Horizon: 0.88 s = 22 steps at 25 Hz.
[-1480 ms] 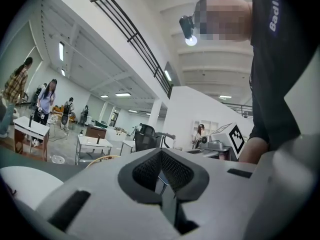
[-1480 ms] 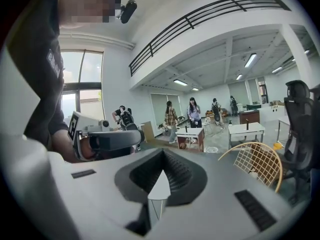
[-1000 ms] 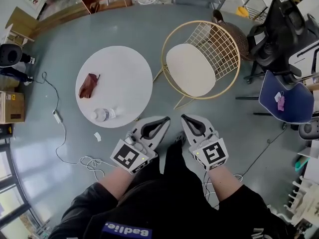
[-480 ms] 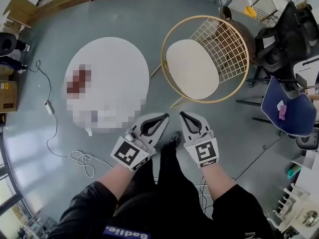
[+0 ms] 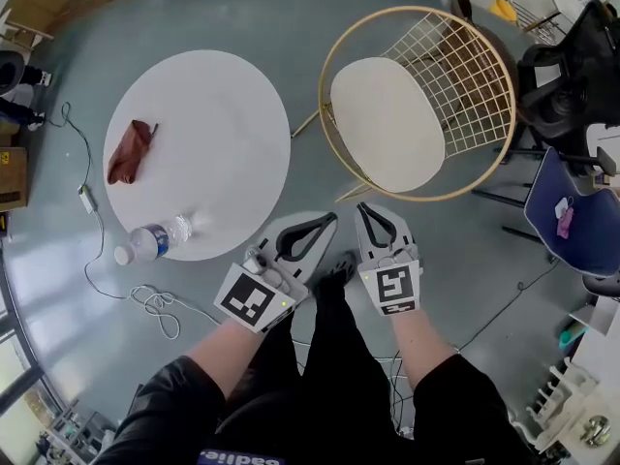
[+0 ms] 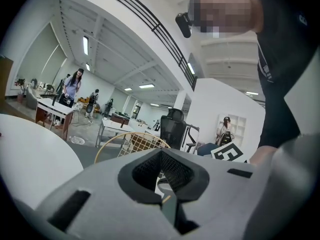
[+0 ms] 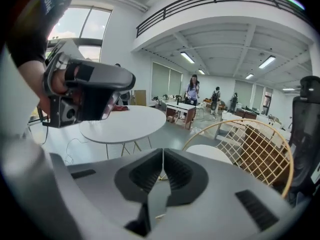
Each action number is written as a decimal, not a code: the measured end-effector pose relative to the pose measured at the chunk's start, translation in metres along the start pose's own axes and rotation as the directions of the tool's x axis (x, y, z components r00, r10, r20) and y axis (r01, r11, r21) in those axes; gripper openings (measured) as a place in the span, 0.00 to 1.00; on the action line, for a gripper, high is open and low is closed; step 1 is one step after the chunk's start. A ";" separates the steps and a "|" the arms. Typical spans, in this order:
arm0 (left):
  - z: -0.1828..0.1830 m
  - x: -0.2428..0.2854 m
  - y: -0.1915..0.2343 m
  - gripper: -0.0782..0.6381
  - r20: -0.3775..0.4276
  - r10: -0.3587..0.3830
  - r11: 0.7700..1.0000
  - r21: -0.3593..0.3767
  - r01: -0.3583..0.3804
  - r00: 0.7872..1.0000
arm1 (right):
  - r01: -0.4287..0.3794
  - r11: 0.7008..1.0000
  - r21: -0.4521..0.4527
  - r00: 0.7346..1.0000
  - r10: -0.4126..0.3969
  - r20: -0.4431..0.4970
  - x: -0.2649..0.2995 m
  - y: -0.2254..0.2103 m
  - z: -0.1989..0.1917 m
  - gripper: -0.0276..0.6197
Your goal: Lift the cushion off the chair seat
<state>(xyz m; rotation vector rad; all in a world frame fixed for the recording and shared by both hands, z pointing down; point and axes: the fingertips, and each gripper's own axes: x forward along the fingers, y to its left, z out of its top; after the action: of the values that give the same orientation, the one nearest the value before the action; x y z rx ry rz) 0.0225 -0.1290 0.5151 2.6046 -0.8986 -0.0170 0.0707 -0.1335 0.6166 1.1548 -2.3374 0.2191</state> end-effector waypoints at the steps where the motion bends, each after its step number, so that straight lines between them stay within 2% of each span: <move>1: -0.005 0.000 0.003 0.13 -0.005 0.004 1.000 -0.003 -0.004 1.000 | 0.007 1.000 -0.010 1.000 -0.007 -0.009 0.006 -0.001 -0.008 0.09; 7: -0.034 -0.001 0.013 0.13 -0.039 0.000 1.000 -0.014 0.000 0.999 | 0.075 0.991 -0.107 0.989 -0.088 -0.123 0.038 -0.015 -0.060 0.09; 14: -0.047 -0.002 0.008 0.13 -0.057 -0.017 1.000 -0.012 0.016 0.998 | 0.132 0.967 -0.216 0.945 -0.188 -0.267 0.076 -0.042 -0.127 0.09; 15: -0.048 -0.003 0.008 0.13 -0.058 -0.017 1.000 -0.012 0.016 0.998 | 0.135 0.964 -0.230 0.938 -0.200 -0.285 0.082 -0.045 -0.135 0.13; 16: -0.049 -0.004 0.007 0.13 -0.059 -0.017 1.000 -0.013 0.016 0.998 | 0.137 0.961 -0.242 0.931 -0.209 -0.301 0.088 -0.048 -0.144 0.22; 17: -0.050 -0.006 0.007 0.13 -0.060 -0.016 1.000 -0.014 0.015 0.998 | 0.140 0.957 -0.253 0.924 -0.219 -0.315 0.094 -0.050 -0.151 0.26; 22: -0.053 -0.012 0.007 0.13 -0.071 -0.022 0.999 -0.028 0.020 0.997 | 0.163 0.918 -0.360 0.881 -0.300 -0.366 0.118 -0.070 -0.179 0.30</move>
<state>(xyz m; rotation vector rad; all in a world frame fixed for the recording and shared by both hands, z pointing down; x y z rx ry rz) 0.0159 -0.1082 0.5655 2.5723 -0.8400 0.0576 0.1336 -0.1949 0.8243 1.0910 -1.7614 -0.0075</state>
